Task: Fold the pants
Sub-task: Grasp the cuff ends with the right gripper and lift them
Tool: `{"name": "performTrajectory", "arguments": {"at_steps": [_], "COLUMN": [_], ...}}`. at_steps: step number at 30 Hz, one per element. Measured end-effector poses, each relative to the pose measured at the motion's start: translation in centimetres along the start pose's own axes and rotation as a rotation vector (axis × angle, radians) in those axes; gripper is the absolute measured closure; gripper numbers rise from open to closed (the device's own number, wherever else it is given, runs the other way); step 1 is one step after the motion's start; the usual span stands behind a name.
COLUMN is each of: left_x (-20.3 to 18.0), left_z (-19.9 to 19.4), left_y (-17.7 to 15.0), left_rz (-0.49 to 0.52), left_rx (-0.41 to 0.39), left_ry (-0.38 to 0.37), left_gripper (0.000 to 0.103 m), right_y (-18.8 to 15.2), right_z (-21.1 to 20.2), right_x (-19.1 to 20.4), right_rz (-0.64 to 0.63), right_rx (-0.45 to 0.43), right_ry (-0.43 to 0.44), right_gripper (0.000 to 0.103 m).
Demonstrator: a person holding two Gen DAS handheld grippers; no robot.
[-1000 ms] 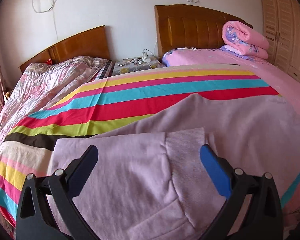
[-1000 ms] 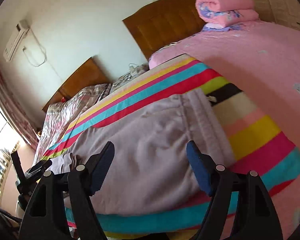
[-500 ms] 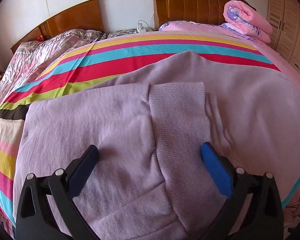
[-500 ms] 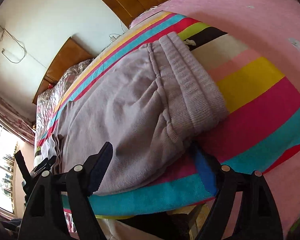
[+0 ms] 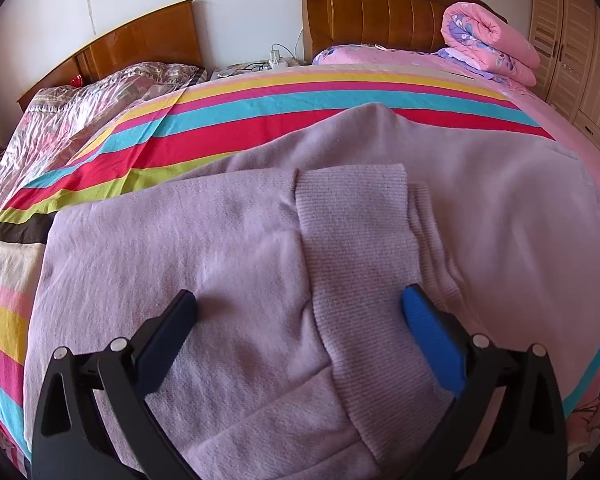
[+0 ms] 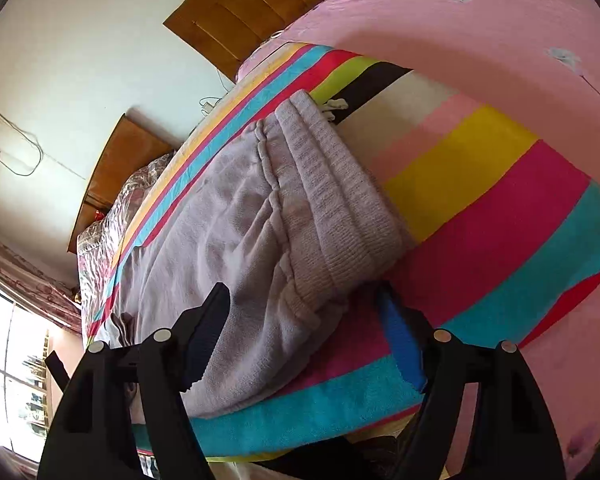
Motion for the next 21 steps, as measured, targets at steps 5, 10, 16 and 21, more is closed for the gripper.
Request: {"name": "performTrajectory", "arguments": {"at_steps": [5, 10, 16, 21], "left_x": [0.0, 0.1, 0.0, -0.1], "left_z": [0.0, 0.0, -0.1, -3.4], "left_y": [-0.1, -0.2, -0.1, 1.2], "left_rz": [0.002, 0.0, 0.0, -0.02], "left_rx": [-0.006, -0.006, -0.001, -0.069], "left_ry": [-0.001, -0.007, -0.007, -0.02], "left_gripper": [0.001, 0.001, 0.001, 0.005], "right_y": [0.7, 2.1, 1.0, 0.2], "right_z": [1.4, 1.1, 1.2, 0.1], "right_x": [1.7, -0.4, 0.2, -0.5], "right_rz": [-0.089, 0.051, 0.054, 0.097], "right_rx": [0.099, 0.02, 0.027, -0.102], "right_ry": [-0.029, 0.038, 0.063, 0.201], "right_gripper": [0.024, 0.025, 0.05, 0.068]}}
Point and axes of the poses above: each gripper's, at about its wrist camera, not at the fingertips, and z roughly the way its jaws point, x to its left, y to its top, the point moved 3 cm from there along z, roughly the way its jaws point, and after that the axes turned 1 degree about -x, right-handed, at the moved point
